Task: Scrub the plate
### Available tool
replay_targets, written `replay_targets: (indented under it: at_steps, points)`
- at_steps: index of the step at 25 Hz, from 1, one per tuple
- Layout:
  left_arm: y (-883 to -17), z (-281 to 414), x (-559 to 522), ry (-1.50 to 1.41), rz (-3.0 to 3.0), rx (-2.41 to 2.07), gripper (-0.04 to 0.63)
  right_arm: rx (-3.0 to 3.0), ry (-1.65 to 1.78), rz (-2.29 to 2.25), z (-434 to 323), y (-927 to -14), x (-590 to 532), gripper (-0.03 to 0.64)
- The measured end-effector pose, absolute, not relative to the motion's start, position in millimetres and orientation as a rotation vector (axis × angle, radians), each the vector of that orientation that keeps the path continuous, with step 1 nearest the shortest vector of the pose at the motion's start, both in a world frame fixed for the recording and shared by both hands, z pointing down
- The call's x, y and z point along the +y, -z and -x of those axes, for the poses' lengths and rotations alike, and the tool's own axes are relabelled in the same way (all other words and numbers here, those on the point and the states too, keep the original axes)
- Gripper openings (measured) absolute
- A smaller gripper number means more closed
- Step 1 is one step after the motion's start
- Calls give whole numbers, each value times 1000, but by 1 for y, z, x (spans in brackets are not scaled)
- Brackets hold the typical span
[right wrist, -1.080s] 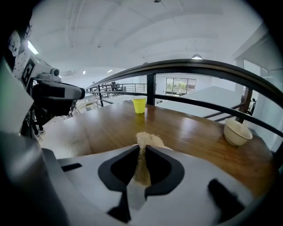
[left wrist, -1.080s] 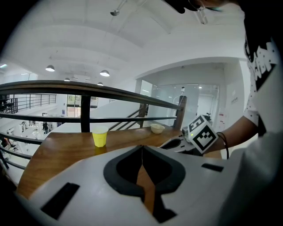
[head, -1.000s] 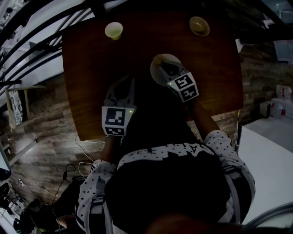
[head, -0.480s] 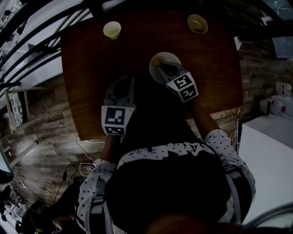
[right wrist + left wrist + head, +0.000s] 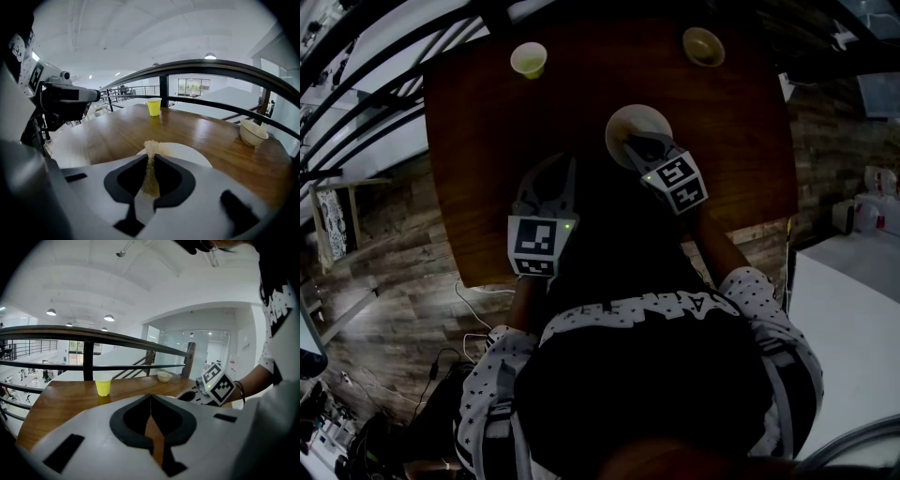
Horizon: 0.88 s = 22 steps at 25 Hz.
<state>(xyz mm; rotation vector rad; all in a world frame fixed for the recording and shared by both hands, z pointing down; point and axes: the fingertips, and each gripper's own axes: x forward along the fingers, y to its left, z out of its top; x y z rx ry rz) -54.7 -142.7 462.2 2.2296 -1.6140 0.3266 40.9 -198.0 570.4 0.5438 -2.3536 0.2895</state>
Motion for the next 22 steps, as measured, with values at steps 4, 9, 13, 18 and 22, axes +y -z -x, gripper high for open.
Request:
replay_targets:
  at_steps: [4, 9, 13, 18, 22]
  points:
    - [-463, 53, -143, -328, -2231, -1608, 14, -2352, -311, -537, -42, -570, -193, 49]
    - [-465, 51, -143, -328, -2233, -1597, 14, -2352, -331, -514, -42, -571, -186, 51]
    - [-465, 51, -143, -329, -2231, -1592, 14, -2351, -345, -495, -42, -570, -180, 49]
    - [-466, 49, -142, -327, -2234, -1589, 14, -2357, -366, -490, -45, -568, -170, 50]
    - [-469, 45, -140, -325, -2236, -1580, 14, -2361, -374, -492, -47, -569, -166, 49]
